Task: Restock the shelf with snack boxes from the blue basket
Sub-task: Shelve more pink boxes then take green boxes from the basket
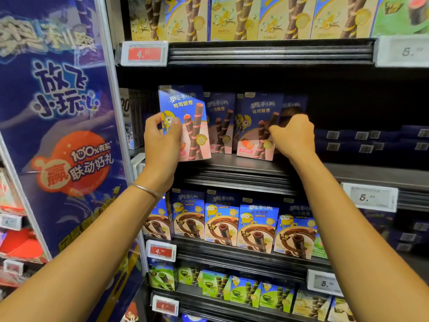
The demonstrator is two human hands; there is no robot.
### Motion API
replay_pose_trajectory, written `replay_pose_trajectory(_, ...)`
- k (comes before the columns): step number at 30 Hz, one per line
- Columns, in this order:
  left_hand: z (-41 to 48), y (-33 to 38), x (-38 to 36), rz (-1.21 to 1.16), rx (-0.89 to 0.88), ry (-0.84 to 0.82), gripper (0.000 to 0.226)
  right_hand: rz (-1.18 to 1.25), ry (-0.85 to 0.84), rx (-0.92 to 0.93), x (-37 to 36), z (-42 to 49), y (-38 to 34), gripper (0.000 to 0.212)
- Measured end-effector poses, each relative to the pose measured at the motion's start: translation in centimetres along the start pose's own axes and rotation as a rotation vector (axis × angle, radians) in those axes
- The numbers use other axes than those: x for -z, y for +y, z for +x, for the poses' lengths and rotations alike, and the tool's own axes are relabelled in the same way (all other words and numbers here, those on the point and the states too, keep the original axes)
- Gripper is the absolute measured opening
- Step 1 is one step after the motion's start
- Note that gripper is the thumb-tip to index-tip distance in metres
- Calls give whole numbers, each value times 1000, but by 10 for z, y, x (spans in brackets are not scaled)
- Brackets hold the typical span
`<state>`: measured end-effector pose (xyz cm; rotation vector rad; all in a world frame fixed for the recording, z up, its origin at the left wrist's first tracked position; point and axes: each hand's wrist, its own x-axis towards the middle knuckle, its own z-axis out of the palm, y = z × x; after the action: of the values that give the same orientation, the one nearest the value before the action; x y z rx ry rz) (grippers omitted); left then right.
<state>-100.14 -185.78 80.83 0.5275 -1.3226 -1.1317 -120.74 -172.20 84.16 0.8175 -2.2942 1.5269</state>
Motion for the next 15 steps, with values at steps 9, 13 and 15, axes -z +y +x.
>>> replay_pose_trajectory(9, -8, -4, -1, -44, -5, -4, 27, -170, -22, 61, -21, 3, -6, 15)
replay_pose_trajectory(13, -10, -6, 1, -40, -15, -8, 24, -189, -12, 60, -25, 5, -5, 16)
replay_pose_trajectory(15, -11, -5, 1, -41, -10, -14, 24, -194, -14, 67, -26, 5, -5, 16)
